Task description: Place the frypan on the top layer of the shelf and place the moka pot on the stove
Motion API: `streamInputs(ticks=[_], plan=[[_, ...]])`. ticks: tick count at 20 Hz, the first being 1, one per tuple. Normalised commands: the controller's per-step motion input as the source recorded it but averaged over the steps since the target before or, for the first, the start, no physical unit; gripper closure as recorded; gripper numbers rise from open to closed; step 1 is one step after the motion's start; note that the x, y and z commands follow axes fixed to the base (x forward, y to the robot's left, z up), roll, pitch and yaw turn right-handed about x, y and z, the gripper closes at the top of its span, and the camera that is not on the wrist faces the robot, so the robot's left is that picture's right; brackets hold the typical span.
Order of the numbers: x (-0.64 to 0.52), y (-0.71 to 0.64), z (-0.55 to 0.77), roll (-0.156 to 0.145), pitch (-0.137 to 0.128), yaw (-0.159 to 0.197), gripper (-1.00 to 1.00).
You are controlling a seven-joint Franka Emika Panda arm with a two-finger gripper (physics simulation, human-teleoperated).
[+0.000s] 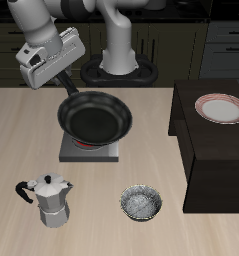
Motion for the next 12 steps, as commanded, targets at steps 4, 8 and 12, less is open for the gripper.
streamInputs(ticks=[4, 8, 12], plan=[[0.15, 0.03, 0.0, -0.008, 0.001, -0.007, 1.0], [0.18, 0.01, 0.05, -0.011, -0.004, -0.002, 1.0], [0.16, 0.04, 0.05, -0.018, 0.003, -0.021, 1.0]])
